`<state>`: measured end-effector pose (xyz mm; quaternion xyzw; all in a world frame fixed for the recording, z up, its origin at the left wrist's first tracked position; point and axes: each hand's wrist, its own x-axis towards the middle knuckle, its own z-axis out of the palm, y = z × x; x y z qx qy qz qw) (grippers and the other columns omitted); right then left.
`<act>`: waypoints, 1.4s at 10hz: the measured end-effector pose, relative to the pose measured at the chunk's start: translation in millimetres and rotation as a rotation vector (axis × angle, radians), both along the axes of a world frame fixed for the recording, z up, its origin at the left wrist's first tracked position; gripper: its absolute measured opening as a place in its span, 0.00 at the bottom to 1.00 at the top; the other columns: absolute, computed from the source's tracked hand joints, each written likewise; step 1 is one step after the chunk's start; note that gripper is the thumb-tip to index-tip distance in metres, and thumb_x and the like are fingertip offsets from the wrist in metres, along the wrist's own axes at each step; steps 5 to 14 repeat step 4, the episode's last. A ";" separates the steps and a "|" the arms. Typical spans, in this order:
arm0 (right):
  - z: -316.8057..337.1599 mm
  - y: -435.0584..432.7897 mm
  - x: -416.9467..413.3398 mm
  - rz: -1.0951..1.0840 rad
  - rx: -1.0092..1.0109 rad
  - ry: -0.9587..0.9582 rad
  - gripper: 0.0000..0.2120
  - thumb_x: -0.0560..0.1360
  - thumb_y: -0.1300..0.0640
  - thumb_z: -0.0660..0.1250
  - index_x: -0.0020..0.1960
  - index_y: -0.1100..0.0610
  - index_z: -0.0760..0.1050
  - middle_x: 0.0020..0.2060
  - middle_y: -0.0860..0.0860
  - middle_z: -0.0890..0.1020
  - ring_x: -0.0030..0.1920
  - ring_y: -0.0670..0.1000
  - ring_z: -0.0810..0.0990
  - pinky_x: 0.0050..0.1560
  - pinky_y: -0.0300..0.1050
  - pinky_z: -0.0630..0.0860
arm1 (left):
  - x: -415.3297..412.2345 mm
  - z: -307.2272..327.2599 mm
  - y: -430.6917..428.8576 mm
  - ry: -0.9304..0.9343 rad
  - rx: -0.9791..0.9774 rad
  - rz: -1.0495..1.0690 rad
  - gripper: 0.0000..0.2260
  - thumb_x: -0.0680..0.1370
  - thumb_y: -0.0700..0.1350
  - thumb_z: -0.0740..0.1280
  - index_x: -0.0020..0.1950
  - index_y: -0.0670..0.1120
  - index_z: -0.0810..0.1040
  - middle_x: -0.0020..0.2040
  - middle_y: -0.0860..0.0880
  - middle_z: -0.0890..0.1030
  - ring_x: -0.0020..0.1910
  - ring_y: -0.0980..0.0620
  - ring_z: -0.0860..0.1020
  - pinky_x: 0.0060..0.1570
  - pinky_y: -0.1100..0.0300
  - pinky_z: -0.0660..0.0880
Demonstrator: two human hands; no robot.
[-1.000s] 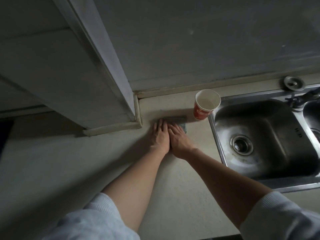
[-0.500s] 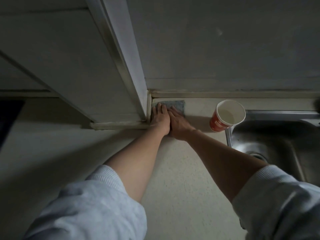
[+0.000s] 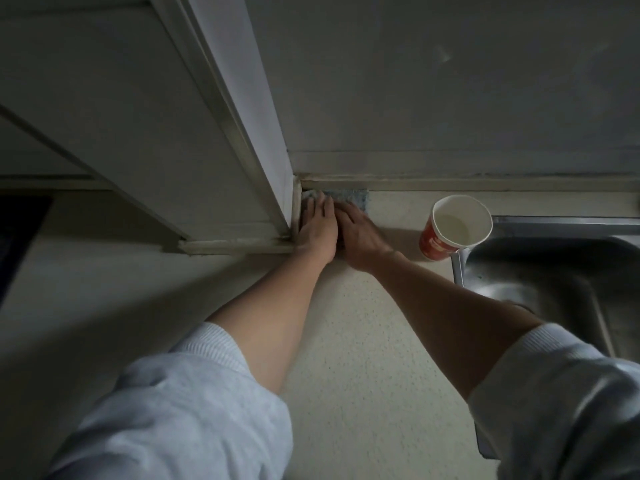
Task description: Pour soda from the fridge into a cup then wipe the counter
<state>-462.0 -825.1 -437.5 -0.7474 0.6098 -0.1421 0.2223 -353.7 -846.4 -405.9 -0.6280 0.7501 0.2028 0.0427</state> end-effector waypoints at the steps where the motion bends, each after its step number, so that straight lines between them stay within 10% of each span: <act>1: 6.0 16.4 -6.5 -0.058 0.039 0.016 0.28 0.76 0.56 0.68 0.74 0.59 0.63 0.72 0.55 0.67 0.73 0.56 0.64 0.74 0.54 0.63 | 7.6 0.5 24.2 0.025 -0.044 -0.046 0.32 0.80 0.30 0.57 0.80 0.40 0.44 0.81 0.45 0.43 0.80 0.47 0.43 0.77 0.54 0.46; 4: 58.5 72.9 -0.2 -0.145 0.074 0.171 0.13 0.81 0.56 0.57 0.60 0.59 0.76 0.57 0.58 0.78 0.53 0.60 0.80 0.47 0.48 0.74 | 35.7 46.2 67.2 -0.083 0.176 -0.157 0.22 0.81 0.39 0.60 0.75 0.38 0.64 0.80 0.43 0.55 0.76 0.43 0.63 0.72 0.53 0.63; 14: 58.5 72.9 -0.2 -0.145 0.074 0.171 0.13 0.81 0.56 0.57 0.60 0.59 0.76 0.57 0.58 0.78 0.53 0.60 0.80 0.47 0.48 0.74 | 35.7 46.2 67.2 -0.083 0.176 -0.157 0.22 0.81 0.39 0.60 0.75 0.38 0.64 0.80 0.43 0.55 0.76 0.43 0.63 0.72 0.53 0.63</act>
